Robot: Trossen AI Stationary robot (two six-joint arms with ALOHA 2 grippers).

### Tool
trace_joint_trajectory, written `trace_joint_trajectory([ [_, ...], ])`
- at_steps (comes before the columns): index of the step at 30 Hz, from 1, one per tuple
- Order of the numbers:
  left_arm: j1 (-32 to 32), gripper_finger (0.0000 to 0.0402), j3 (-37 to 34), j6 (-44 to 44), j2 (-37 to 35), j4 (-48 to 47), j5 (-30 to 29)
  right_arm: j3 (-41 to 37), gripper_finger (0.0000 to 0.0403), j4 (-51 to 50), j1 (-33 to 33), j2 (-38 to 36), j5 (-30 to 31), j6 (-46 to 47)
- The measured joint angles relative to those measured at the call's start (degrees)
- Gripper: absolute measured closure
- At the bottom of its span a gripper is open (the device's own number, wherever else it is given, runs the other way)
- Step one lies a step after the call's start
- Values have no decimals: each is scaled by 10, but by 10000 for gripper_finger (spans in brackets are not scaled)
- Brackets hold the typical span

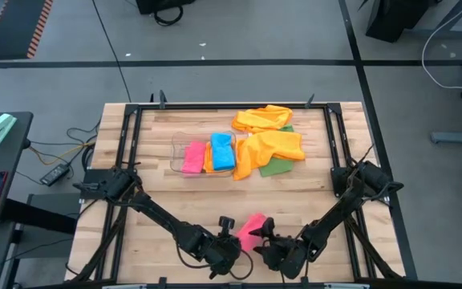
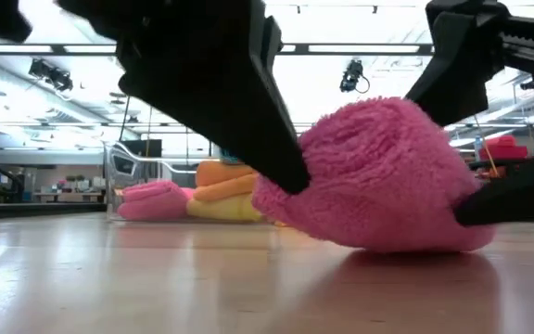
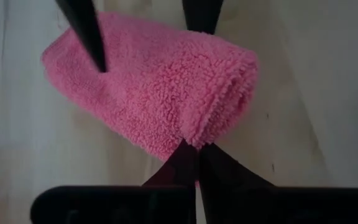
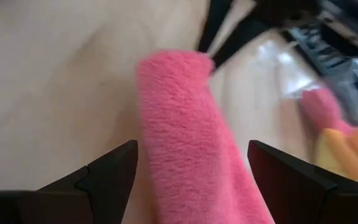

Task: Fold microfiber towels
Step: Put the folded pink microfiber cloth into the transparent bin

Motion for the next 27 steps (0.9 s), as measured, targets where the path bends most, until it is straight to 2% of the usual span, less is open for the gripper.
trace_joint_trajectory([
  [5, 0, 378, 14, -10, 0, -2, 1, 1, 89, 3, -6, 12, 15, -2],
  [12, 10, 392, 21, -48, 0, -10, 1, 0, 89, 18, -9, 22, 16, -8],
  [15, 15, 386, 21, -76, 0, -9, 3, 1, 93, 18, -10, 22, 35, -5],
  [19, 17, 375, 21, -106, 0, -10, 13, 1, 109, 16, -16, 22, 50, 9],
  [27, 17, 385, 21, -118, 0, -10, 17, 1, 165, -18, -26, 22, 49, 51],
])
